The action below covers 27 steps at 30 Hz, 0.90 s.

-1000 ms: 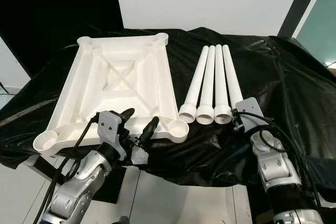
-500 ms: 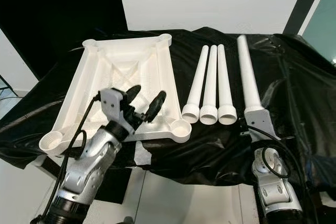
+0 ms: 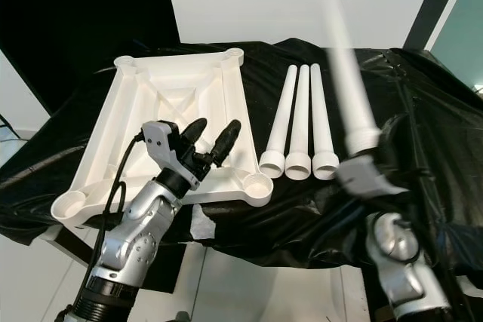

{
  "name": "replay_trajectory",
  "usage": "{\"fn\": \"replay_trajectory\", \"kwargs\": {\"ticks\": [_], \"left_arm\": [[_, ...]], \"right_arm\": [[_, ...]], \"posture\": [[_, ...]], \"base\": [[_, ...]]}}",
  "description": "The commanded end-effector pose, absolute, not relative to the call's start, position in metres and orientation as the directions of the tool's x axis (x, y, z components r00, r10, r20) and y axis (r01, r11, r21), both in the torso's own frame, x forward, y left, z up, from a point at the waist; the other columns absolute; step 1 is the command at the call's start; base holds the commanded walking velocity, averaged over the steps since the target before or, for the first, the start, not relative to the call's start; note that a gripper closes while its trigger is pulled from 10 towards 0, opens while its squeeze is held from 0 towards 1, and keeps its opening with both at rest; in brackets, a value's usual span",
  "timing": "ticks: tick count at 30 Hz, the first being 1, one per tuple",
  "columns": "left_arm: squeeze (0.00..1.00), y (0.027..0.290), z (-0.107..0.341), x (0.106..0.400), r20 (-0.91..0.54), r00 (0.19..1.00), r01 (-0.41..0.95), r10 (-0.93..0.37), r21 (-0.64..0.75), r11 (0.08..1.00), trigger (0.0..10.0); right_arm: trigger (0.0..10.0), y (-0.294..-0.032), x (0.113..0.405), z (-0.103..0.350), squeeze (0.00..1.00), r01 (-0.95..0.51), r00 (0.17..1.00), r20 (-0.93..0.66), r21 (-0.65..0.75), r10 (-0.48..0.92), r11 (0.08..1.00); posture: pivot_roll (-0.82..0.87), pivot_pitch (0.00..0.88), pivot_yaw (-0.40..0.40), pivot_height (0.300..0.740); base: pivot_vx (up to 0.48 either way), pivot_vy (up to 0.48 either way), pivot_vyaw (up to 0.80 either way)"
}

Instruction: Building children table

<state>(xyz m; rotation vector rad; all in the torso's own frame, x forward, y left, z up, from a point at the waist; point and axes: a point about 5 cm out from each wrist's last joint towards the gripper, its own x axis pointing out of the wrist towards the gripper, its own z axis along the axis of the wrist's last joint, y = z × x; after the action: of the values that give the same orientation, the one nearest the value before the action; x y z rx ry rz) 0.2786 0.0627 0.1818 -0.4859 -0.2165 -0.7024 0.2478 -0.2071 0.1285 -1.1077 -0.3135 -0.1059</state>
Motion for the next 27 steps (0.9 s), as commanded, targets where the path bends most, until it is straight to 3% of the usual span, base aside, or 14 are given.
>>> {"fn": "replay_trajectory", "kwargs": {"ticks": [1, 2, 3, 4, 6, 15, 19, 27], "left_arm": [[0.00, 0.054, 0.188, 0.271, 0.417, 0.593, 0.803, -0.689, -0.375, 0.464, 10.0], [0.00, 0.051, 0.193, 0.269, 0.455, 0.549, 0.824, -0.701, -0.438, 0.360, 10.0], [0.00, 0.051, 0.193, 0.269, 0.455, 0.549, 0.824, -0.701, -0.438, 0.360, 10.0], [0.00, 0.048, 0.201, 0.266, 0.506, 0.501, 0.838, -0.702, -0.486, 0.248, 10.0], [0.00, 0.043, 0.210, 0.264, 0.552, 0.431, 0.858, -0.714, -0.495, 0.136, 10.0], [0.00, 0.032, 0.200, 0.270, 0.488, 0.414, 0.865, -0.768, -0.473, 0.166, 10.0], [0.00, 0.023, 0.194, 0.276, 0.447, 0.454, 0.834, -0.771, -0.518, 0.191, 10.0], [0.00, 0.030, 0.182, 0.284, 0.389, 0.529, 0.785, -0.754, -0.563, 0.260, 10.0]], "right_arm": [[10.0, -0.206, 0.245, 0.133, 0.00, 0.257, 0.936, 0.328, -0.882, 0.124, 0.394], [10.0, -0.206, 0.244, 0.132, 0.00, 0.259, 0.933, 0.331, -0.891, 0.143, 0.372], [10.0, -0.206, 0.244, 0.132, 0.00, 0.259, 0.933, 0.331, -0.891, 0.143, 0.372], [10.0, -0.204, 0.243, 0.133, 0.00, 0.266, 0.923, 0.340, -0.900, 0.177, 0.345], [10.0, -0.199, 0.240, 0.133, 0.00, 0.284, 0.902, 0.357, -0.914, 0.242, 0.288], [10.0, -0.195, 0.231, 0.131, 0.00, 0.318, 0.856, 0.370, -0.927, 0.360, 0.198], [10.0, -0.193, 0.214, 0.128, 0.00, 0.349, 0.800, 0.360, -0.930, 0.480, 0.115], [10.0, -0.194, 0.209, 0.136, 0.00, 0.423, 0.761, 0.417, -0.900, 0.497, 0.107]], "posture": [[0.16, 0.000, -0.003, 0.740], [0.16, 0.000, -0.005, 0.740], [0.16, 0.000, -0.005, 0.740], [0.16, 0.000, -0.006, 0.740], [0.16, 0.000, -0.004, 0.740], [0.15, 0.000, 0.001, 0.740], [0.15, 0.000, 0.011, 0.740], [0.14, 0.000, 0.016, 0.740]], "base": [[0.000, 0.000, 0.00], [0.000, 0.000, 0.00], [0.000, 0.000, 0.00], [0.000, 0.000, 0.00], [0.000, 0.000, 0.00], [0.000, 0.000, 0.00], [0.000, 0.000, 0.00], [0.000, 0.000, 0.00]]}}
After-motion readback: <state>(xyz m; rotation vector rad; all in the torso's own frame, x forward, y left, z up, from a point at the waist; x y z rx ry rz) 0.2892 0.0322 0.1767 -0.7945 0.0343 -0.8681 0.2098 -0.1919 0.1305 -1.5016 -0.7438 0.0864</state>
